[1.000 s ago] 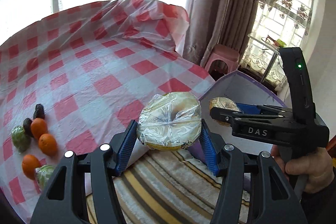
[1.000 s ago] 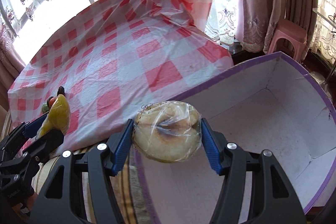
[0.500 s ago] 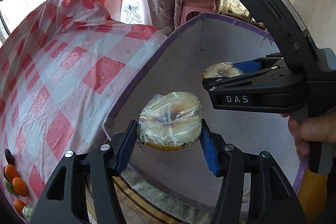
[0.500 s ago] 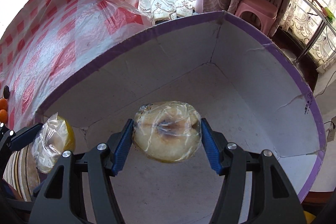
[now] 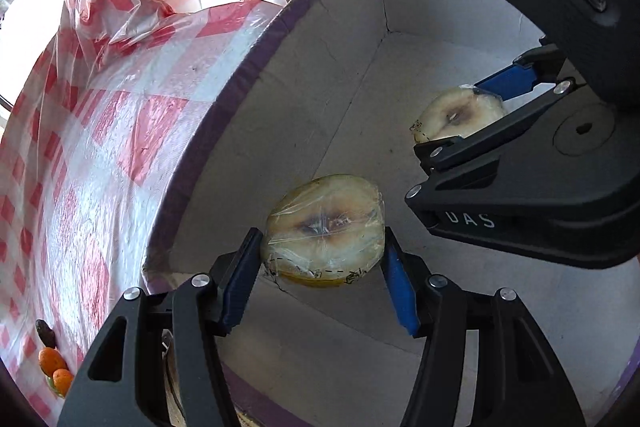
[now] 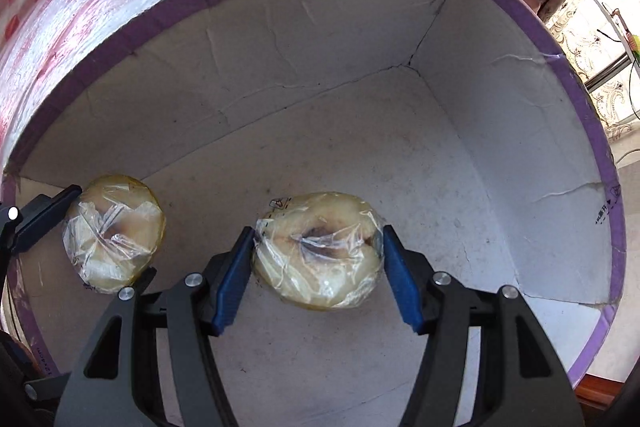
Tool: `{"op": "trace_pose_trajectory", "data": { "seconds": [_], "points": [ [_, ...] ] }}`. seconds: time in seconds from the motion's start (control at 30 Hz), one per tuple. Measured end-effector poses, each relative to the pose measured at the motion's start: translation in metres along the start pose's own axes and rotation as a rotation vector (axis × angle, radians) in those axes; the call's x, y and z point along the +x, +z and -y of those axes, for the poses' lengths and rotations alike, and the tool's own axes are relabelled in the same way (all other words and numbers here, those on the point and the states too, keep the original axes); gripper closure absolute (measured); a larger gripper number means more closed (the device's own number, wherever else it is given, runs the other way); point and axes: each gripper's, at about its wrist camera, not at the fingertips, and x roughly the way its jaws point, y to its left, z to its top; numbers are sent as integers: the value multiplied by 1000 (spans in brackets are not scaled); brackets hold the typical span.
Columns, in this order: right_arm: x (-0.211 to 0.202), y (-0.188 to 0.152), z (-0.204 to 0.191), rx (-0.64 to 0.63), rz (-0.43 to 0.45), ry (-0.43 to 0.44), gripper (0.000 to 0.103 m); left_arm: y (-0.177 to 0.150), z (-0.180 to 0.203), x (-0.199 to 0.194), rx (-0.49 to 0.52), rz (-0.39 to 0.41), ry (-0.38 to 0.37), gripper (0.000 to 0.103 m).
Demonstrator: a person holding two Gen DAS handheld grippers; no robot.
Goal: Organize fruits
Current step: 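Carry both pear halves over the white purple-rimmed box with both tools, then open both tools to drop the pear halves into the box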
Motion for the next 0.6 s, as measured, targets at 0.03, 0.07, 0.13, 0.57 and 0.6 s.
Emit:
{"op": "trace_pose_trajectory", "data": {
  "seconds": [0.03,0.07,0.13,0.57,0.6],
  "points": [
    [1,0,0,-1,-2,0,40,0,1,1,1,0,7,47],
    [2,0,0,-1,-2,-1,40,0,0,1,1,-1,10,46],
    [1,-1,-1,5,8,1,40,0,0,1,2,-1,12,46],
    [-3,-4,-1,16,10,-4,33,0,11,3,13,-15,42,46],
    [-3,-4,-1,14,12,-8,31,0,11,2,12,-15,42,46]
  ]
}}
